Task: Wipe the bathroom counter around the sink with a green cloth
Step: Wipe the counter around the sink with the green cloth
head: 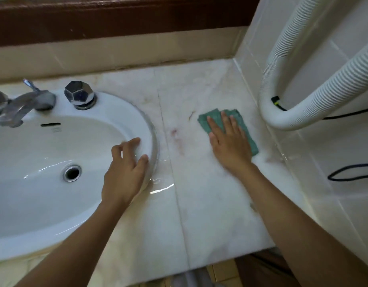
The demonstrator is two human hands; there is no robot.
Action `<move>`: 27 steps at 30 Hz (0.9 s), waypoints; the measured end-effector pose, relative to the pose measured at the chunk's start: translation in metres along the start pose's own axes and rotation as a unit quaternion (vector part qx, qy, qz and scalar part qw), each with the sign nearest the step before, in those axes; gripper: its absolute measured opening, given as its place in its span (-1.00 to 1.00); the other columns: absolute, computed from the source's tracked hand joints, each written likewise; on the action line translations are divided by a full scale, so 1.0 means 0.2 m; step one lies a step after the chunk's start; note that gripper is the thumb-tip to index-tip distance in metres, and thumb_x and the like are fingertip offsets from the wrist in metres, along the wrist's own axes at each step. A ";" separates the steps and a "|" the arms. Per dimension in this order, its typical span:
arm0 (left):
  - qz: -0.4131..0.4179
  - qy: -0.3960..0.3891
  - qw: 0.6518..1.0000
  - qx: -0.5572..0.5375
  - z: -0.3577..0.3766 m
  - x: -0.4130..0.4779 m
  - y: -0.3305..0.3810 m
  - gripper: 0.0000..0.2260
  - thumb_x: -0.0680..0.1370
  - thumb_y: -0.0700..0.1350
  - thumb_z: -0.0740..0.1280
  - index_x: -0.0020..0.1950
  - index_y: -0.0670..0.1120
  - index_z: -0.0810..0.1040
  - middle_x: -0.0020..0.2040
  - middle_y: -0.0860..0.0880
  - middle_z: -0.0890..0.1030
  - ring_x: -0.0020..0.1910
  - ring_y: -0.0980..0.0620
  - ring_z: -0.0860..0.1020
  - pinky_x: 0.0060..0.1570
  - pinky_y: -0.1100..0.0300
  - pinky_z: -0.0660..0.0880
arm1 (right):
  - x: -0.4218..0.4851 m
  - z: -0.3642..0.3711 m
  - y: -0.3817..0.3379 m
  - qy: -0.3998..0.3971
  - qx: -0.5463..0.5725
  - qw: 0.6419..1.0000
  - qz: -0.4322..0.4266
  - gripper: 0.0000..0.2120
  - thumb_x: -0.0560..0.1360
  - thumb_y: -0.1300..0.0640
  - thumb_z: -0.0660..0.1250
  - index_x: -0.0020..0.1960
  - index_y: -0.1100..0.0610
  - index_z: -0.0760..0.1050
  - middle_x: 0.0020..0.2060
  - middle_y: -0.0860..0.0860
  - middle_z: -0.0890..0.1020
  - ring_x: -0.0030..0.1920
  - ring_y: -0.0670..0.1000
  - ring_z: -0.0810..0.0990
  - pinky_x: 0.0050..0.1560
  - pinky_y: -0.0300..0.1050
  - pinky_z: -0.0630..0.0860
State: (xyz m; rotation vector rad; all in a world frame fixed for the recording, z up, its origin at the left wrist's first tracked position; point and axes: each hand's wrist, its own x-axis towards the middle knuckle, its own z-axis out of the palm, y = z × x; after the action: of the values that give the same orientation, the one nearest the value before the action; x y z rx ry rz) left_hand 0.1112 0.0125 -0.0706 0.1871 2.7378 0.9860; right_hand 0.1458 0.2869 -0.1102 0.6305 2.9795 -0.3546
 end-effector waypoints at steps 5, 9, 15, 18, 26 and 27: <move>0.000 0.008 1.000 -0.007 0.00 -0.01 -0.02 -0.66 0.59 0.09 0.17 0.36 0.26 0.27 0.34 0.07 0.30 0.01 -0.08 0.47 0.03 0.01 0.34 | 0.00 0.00 0.06 0.049 0.006 0.991 0.127 -0.50 0.63 -0.08 -0.07 0.56 -0.11 -0.02 0.57 0.06 0.00 0.54 0.11 -0.03 0.50 0.08 -0.04; -0.019 0.006 1.000 -0.014 0.01 0.00 -0.01 -0.65 0.58 0.09 0.19 0.37 0.26 0.28 0.34 0.06 0.31 -0.05 -0.03 0.40 0.01 0.01 0.30 | -0.35 0.03 0.13 0.107 0.013 0.967 0.229 -0.49 0.60 -0.07 -0.08 0.55 -0.05 0.11 0.54 0.16 0.11 0.51 0.20 0.10 0.46 0.14 0.05; -0.013 0.004 1.000 -0.008 0.00 0.00 0.00 -0.65 0.58 0.07 0.18 0.36 0.23 0.28 0.34 0.03 0.30 -0.05 -0.07 0.43 0.01 0.01 0.31 | -0.66 0.04 0.15 0.074 0.008 0.957 0.282 -0.48 0.63 -0.07 -0.09 0.57 -0.09 -0.07 0.56 0.12 -0.04 0.54 0.17 -0.05 0.48 0.17 -0.02; -0.006 0.006 1.000 -0.002 0.01 0.01 0.00 -0.65 0.58 0.07 0.18 0.36 0.21 0.28 0.33 0.01 0.30 -0.08 -0.06 0.41 0.00 0.01 0.31 | -0.51 0.03 0.09 0.078 0.012 0.962 0.261 -0.49 0.62 -0.04 -0.11 0.57 -0.06 -0.03 0.56 0.15 -0.02 0.53 0.21 -0.03 0.46 0.18 0.01; -0.011 0.008 1.000 -0.018 0.00 0.01 -0.01 -0.64 0.56 0.08 0.19 0.36 0.22 0.29 0.33 0.03 0.32 0.04 -0.06 0.46 0.07 0.03 0.34 | -0.55 0.19 -0.54 0.040 0.016 0.999 0.010 -0.46 0.60 -0.09 -0.10 0.57 -0.04 0.02 0.56 0.13 0.00 0.55 0.19 -0.06 0.47 0.14 -0.02; -0.012 0.008 1.000 -0.021 0.00 0.01 -0.01 -0.64 0.56 0.08 0.19 0.36 0.22 0.30 0.34 0.03 0.33 0.08 -0.07 0.47 0.07 0.03 0.35 | -0.64 0.21 -0.60 0.027 0.011 0.999 -0.026 -0.45 0.60 -0.09 -0.11 0.57 -0.04 -0.01 0.56 0.12 -0.03 0.55 0.19 -0.10 0.48 0.14 -0.05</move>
State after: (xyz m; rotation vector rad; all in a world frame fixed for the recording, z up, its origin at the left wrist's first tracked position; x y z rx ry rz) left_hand 0.1101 0.0122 -0.0719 0.1383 2.7240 1.0421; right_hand 0.2156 0.1204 -0.1109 0.5761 3.0526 -0.3792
